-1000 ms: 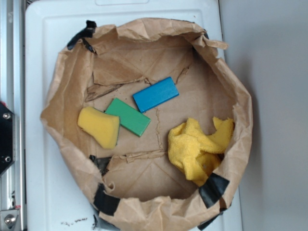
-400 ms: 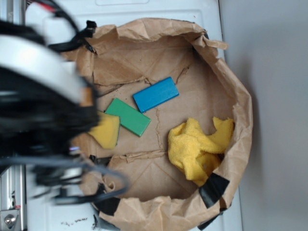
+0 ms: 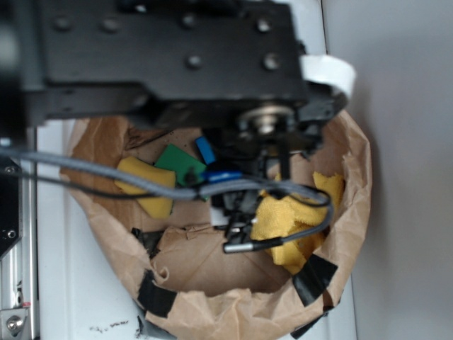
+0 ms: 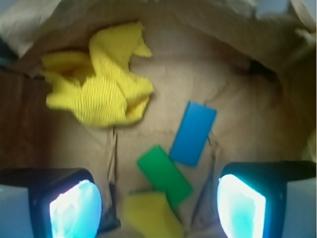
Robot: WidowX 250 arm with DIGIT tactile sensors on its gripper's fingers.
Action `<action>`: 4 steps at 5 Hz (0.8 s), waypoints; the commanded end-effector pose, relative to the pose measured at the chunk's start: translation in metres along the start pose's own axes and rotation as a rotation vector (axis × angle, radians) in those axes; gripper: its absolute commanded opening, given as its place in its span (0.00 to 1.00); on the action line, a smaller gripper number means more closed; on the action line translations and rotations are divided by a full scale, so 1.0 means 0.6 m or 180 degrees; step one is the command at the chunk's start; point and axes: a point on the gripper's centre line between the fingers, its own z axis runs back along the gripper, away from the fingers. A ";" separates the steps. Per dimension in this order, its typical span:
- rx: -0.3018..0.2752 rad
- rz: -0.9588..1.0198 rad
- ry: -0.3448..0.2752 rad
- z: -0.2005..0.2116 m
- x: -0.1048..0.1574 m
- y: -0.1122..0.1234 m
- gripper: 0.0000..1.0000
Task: Grab the green block.
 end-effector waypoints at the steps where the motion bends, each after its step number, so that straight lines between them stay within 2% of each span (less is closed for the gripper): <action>1: 0.0019 0.0028 -0.0188 0.024 0.012 0.013 1.00; 2: 0.0019 0.0028 -0.0188 0.024 0.012 0.013 1.00; 3: -0.0026 0.0189 -0.0356 -0.047 0.022 0.029 1.00; 4: 0.0084 0.0366 -0.0383 -0.095 0.037 0.037 1.00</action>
